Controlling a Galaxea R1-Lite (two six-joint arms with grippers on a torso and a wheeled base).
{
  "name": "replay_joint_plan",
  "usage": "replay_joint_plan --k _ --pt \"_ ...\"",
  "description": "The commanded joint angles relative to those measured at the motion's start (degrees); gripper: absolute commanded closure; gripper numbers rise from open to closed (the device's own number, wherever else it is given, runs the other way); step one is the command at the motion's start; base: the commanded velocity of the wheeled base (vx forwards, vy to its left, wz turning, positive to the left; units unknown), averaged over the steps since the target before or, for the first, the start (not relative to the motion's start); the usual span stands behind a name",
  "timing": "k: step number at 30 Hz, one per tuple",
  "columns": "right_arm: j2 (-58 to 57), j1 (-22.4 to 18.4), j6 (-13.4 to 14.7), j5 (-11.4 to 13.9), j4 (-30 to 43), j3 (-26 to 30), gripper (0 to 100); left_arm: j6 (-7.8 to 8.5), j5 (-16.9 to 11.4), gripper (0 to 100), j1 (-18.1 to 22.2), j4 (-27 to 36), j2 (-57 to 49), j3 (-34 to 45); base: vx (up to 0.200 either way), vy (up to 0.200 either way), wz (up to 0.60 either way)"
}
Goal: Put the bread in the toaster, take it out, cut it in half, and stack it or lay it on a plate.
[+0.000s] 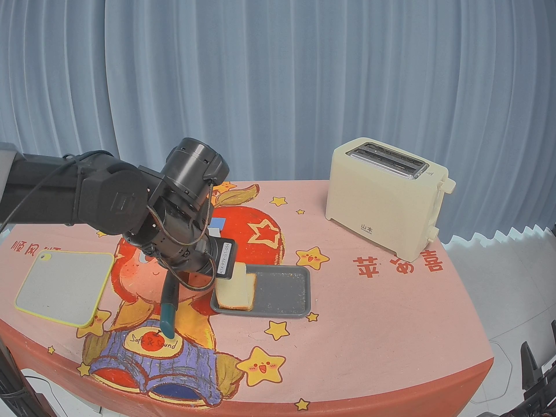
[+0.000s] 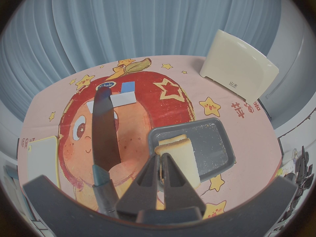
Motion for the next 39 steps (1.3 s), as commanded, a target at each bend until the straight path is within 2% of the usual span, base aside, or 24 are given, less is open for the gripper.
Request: replay_joint_plan --k 1,6,28,29,39 --pt "-0.9 0.0 0.0 0.0 0.0 1.0 0 -0.02 0.0 100 0.0 0.0 1.1 -0.3 0.0 0.0 0.0" --pt "-0.9 0.0 0.0 0.0 0.0 1.0 0 -0.02 -0.9 100 0.5 0.0 1.2 -0.6 0.0 0.0 0.0" --pt "-0.9 0.0 0.0 0.0 0.0 1.0 0 0.25 -0.7 100 1.2 0.0 2.1 -1.1 0.0 0.0 0.0" --pt "-0.9 0.0 0.0 0.0 0.0 1.0 0 0.16 -0.6 0 1.2 -0.3 2.5 -1.2 0.0 0.0 0.0" --pt "-0.9 0.0 0.0 0.0 0.0 1.0 0 0.25 -0.5 0 1.3 -3.4 3.6 -0.5 0.0 0.0 0.0"
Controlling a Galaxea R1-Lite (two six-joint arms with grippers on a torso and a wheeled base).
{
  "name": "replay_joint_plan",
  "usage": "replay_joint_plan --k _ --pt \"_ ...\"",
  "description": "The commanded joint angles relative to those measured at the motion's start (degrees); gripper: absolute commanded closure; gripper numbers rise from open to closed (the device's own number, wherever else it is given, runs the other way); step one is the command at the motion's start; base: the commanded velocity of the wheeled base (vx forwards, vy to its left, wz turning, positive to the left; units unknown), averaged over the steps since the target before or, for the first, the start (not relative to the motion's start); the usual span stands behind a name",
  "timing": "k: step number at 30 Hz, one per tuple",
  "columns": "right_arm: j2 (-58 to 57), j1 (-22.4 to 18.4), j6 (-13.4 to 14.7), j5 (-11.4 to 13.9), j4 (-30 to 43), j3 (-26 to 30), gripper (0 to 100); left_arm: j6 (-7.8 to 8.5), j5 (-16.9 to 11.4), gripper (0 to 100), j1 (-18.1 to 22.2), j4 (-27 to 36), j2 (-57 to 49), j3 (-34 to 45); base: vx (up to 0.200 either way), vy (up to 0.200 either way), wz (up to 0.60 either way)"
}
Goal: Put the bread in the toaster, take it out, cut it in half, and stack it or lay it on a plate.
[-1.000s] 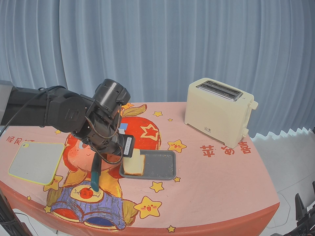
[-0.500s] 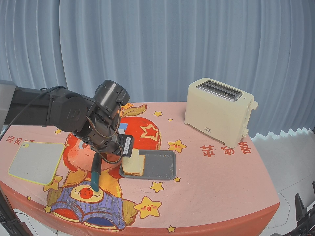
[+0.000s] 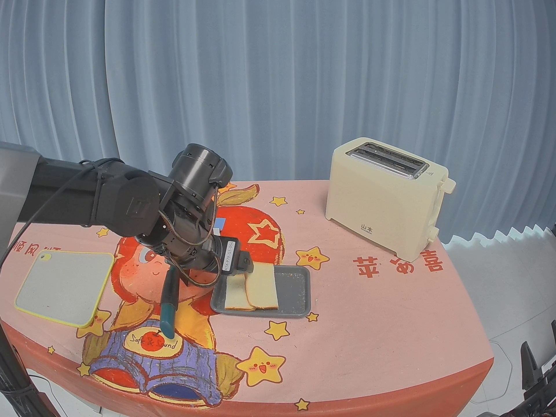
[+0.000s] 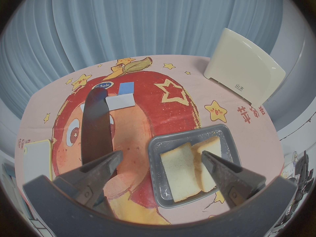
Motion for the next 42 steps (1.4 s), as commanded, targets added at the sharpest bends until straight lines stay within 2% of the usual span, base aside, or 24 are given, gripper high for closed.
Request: replay_joint_plan --k 1,9,22,42 --pt "-0.9 0.0 0.0 0.0 0.0 1.0 0 0.0 0.0 0 0.0 0.1 0.2 0.2 0.0 0.0 0.0" --pt "-0.9 0.0 0.0 0.0 0.0 1.0 0 0.09 0.2 0 1.1 0.6 0.1 0.4 0.0 0.0 0.0" --pt "-0.9 0.0 0.0 0.0 0.0 1.0 0 1.23 0.4 0 1.1 0.5 0.0 1.4 0.0 0.0 0.0" --pt "-0.9 0.0 0.0 0.0 0.0 1.0 0 1.15 0.3 0 0.8 -0.1 -0.6 1.6 0.0 0.0 0.0"
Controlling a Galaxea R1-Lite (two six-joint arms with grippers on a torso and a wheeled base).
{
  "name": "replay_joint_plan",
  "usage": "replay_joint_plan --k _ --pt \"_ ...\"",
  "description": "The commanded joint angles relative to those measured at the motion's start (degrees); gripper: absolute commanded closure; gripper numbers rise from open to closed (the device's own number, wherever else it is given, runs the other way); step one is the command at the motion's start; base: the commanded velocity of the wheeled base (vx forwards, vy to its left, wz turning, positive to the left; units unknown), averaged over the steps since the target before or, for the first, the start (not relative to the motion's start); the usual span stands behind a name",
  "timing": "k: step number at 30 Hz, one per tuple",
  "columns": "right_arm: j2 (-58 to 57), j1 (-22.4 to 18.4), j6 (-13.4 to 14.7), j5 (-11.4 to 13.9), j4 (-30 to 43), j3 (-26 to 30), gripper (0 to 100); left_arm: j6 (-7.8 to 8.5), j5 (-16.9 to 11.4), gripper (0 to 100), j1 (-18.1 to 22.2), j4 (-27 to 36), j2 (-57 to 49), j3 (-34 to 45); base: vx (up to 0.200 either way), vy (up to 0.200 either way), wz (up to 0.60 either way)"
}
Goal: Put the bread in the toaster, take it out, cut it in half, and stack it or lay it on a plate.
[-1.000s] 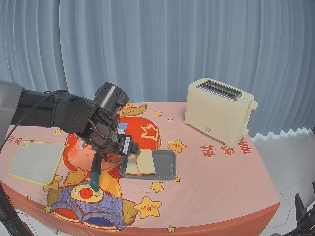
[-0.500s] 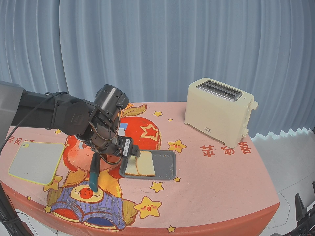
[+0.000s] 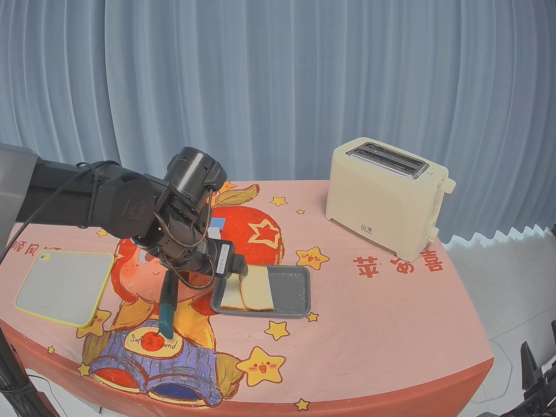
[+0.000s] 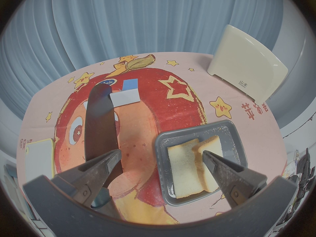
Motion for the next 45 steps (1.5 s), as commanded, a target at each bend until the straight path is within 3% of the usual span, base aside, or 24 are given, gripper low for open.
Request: replay_joint_plan --k 1,20,29,44,45 --pt "-0.9 0.0 0.0 0.0 0.0 1.0 0 -0.04 0.1 0 -0.1 0.0 -0.2 0.1 0.0 0.0 0.0" --pt "-0.9 0.0 0.0 0.0 0.0 1.0 0 -0.21 -0.7 0 -0.3 -1.5 -1.1 0.7 0.0 0.0 0.0" --pt "-0.9 0.0 0.0 0.0 0.0 1.0 0 -0.12 -4.3 0 -0.1 -1.3 -2.3 0.5 0.0 0.0 0.0" --pt "-0.9 0.0 0.0 0.0 0.0 1.0 0 0.05 -5.0 0 -0.1 -0.9 -2.3 0.7 0.0 0.0 0.0" --pt "-0.9 0.0 0.0 0.0 0.0 1.0 0 0.14 -6.6 0 0.1 -0.8 -2.3 0.7 0.0 0.0 0.0"
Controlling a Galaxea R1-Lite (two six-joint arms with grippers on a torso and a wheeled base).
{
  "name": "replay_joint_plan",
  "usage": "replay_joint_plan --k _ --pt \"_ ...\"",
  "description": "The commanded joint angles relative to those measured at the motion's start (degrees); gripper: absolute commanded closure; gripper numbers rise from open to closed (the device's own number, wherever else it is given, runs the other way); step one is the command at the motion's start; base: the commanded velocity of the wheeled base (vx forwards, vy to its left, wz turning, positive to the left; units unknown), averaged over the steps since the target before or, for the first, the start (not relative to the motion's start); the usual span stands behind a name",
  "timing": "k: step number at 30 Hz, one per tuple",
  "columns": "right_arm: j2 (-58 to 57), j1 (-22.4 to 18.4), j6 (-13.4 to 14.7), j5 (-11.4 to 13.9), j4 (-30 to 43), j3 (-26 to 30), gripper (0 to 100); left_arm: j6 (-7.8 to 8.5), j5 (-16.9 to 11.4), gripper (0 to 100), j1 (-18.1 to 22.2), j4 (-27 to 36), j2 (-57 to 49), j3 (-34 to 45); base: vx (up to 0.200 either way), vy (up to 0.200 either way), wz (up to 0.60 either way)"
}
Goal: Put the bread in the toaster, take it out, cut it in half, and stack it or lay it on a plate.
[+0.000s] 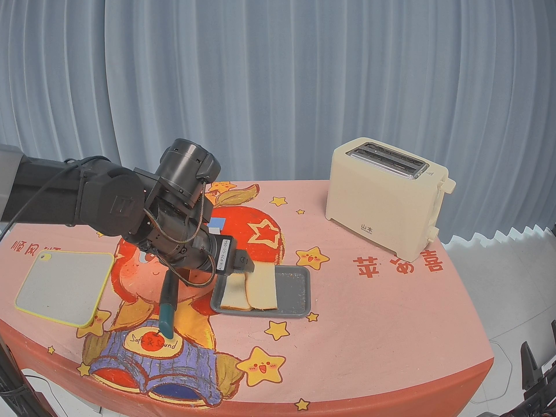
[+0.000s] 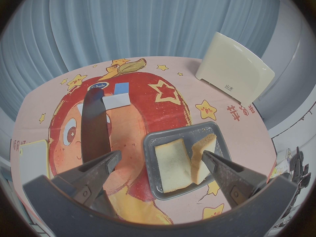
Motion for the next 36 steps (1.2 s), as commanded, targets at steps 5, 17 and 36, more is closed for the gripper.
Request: replay_joint_plan --k 5,17,36 --pt "-0.9 0.0 0.0 0.0 0.0 1.0 0 -0.01 -5.5 0 0.6 -0.3 0.4 -0.4 0.0 0.0 0.0" --pt "-0.9 0.0 0.0 0.0 0.0 1.0 0 0.34 -5.7 0 1.3 -0.5 0.4 -0.2 0.0 0.0 0.0" --pt "-0.9 0.0 0.0 0.0 0.0 1.0 0 1.49 -4.7 0 1.2 -0.6 -0.2 1.4 0.0 0.0 0.0"
